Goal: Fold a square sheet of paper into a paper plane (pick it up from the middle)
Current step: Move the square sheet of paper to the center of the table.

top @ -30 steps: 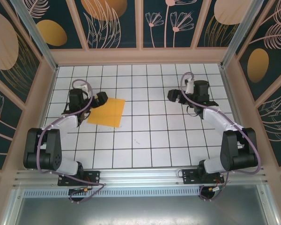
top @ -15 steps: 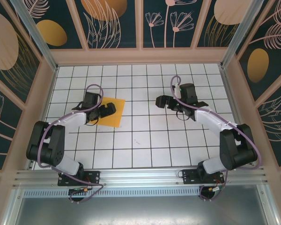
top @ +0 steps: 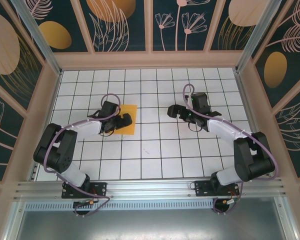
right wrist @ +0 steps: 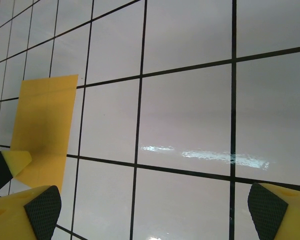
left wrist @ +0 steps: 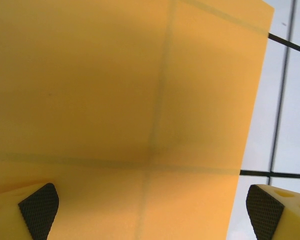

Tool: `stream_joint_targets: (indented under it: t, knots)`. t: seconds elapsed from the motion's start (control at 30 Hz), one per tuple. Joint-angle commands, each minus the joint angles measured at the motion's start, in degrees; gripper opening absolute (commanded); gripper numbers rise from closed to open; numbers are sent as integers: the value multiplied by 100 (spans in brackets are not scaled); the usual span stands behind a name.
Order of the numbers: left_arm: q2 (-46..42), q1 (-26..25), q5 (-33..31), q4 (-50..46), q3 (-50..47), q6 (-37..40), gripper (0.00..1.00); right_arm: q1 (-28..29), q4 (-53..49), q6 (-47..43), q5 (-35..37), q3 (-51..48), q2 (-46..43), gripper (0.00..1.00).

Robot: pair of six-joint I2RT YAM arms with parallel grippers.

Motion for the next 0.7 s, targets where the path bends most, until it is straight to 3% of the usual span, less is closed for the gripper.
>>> stream_joint_targets:
  t: [0.0,0.4,0.57,0.67]
  knots:
    - [169,-532,481,295,-256,-733,98,25,-75,204,420,-84,-95,99]
    - [1349,-2294,658,1641,871,-2120,98,-351,-522,525,775,-163,-148,99]
    - [1068,-2468,291,1895,997,-2487,98,-442,-734,638,592,-58,-138,93]
    - [583,-2454,-526,1529,823,-2431,99,-367,-1056,733,586,224,53,87]
